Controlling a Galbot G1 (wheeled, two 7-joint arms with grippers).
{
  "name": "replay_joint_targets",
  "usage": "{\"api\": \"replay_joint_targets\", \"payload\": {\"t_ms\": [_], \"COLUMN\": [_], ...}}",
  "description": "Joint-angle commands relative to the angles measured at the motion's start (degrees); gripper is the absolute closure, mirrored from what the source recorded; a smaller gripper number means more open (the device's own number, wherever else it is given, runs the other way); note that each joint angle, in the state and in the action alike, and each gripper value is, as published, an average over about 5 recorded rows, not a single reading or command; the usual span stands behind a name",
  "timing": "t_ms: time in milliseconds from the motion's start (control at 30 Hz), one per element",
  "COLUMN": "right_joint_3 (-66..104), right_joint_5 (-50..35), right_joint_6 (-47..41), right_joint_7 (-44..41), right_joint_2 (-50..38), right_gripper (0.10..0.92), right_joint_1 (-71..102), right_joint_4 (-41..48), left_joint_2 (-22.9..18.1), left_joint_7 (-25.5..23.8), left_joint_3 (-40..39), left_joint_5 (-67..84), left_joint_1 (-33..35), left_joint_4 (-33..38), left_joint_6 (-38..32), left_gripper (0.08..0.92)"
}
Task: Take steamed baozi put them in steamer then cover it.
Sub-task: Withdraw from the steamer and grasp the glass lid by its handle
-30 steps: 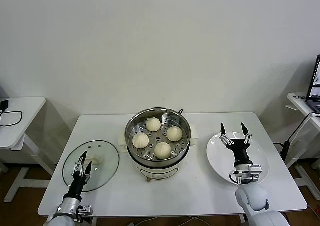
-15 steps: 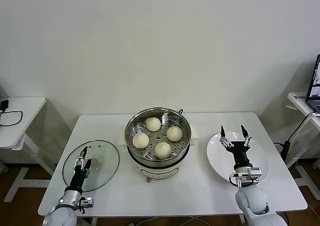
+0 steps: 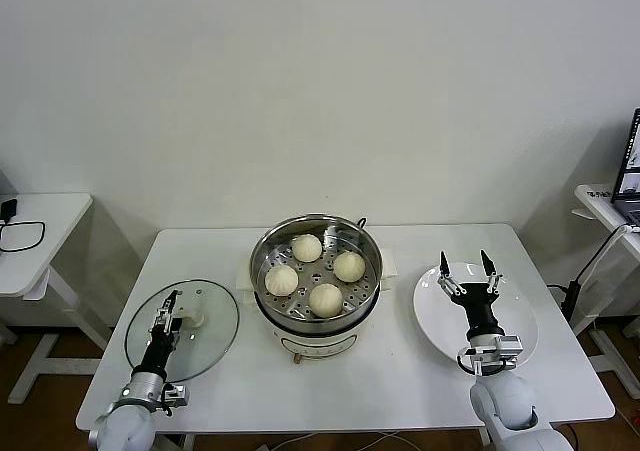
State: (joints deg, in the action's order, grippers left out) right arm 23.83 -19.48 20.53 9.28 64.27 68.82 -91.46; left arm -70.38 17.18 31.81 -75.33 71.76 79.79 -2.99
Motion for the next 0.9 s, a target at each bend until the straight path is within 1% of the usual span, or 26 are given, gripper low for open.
{"api": "replay_joint_targets", "payload": {"t_ms": [33, 367, 467, 567, 667, 900], "right_joint_3": [-0.17, -0.45, -0.52, -0.67, -0.88, -1.59], "right_joint_5": [0.10, 0.26, 0.29, 0.38, 0.57, 0.74], "right_joint_6": [-0.05, -0.06, -0.05, -0.04, -0.03, -0.21], "right_joint_7": [0.01, 0.06, 0.08, 0.09, 0.09, 0.17], "right_joint_2": [0.03, 0.28, 0.30, 0.37, 0.45, 0.67], "right_gripper": [0.203, 0.203, 0.203, 0.203, 0.203, 0.203], "right_joint_1": [-0.21, -0.69, -0.85, -0.93, -0.93, -1.41], "right_joint_4": [0.08, 0.42, 0.48, 0.50, 0.46, 0.52], "left_joint_2": [-0.06, 0.03, 0.18, 0.55, 1.32, 4.40], "left_joint_7": [-0.33, -0.58, -0.64, -1.02, -1.82, -5.51], "left_joint_3": [-0.12, -0.21, 0.05, 0.64, 1.53, 3.01], "left_joint_5": [0.41, 1.92, 2.72, 3.81, 5.20, 8.35], "left_joint_1": [-0.63, -0.47, -0.07, 0.76, 2.02, 2.94], "left_joint_4": [-0.36, 0.23, 1.67, 4.81, 9.96, 26.07], "left_joint_6": [-0.05, -0.14, -0.09, 0.27, 1.08, 5.13], "left_gripper": [0.342, 0.636, 0.723, 0.792, 0.813, 0.813]}}
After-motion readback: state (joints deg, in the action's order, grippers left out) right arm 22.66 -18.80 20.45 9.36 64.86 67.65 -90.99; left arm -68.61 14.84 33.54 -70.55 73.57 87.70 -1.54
